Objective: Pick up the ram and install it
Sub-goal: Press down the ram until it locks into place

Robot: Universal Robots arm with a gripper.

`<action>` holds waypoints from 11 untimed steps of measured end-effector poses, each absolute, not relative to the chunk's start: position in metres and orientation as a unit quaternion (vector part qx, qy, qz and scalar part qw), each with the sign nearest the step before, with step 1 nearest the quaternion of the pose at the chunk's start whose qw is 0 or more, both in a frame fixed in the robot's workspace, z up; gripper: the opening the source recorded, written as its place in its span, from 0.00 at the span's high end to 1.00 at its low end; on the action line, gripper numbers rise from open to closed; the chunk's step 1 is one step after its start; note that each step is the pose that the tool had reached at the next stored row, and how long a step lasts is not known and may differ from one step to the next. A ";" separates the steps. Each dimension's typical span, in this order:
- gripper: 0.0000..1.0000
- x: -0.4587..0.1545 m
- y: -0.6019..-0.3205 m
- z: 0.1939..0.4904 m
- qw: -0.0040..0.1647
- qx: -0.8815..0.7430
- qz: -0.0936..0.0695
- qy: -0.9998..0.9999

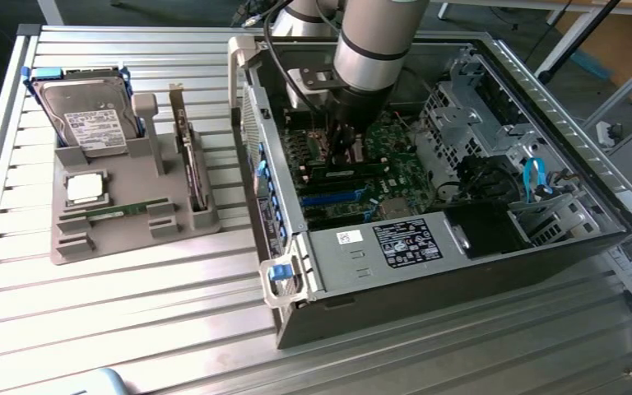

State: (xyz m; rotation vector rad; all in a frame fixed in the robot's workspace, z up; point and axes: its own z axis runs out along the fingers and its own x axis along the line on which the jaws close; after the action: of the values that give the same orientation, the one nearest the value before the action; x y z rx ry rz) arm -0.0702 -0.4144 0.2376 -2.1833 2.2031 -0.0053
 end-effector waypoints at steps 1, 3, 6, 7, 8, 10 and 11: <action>0.90 -0.070 -0.414 0.238 0.020 -0.704 -0.002 0.710; 0.90 -0.070 -0.414 0.237 0.020 -0.704 -0.002 0.710; 0.90 -0.070 -0.414 0.237 0.020 -0.704 -0.002 0.710; 0.90 -0.070 -0.414 0.237 0.020 -0.704 -0.002 0.710; 0.90 -0.070 -0.414 0.237 0.020 -0.704 -0.002 0.710; 0.90 -0.070 -0.414 0.236 0.020 -0.704 -0.002 0.710; 0.90 -0.070 -0.414 0.236 0.020 -0.704 -0.002 0.710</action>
State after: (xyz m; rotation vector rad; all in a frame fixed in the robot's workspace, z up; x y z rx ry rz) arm -0.0702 -0.4144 0.2365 -2.1831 2.2030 -0.0052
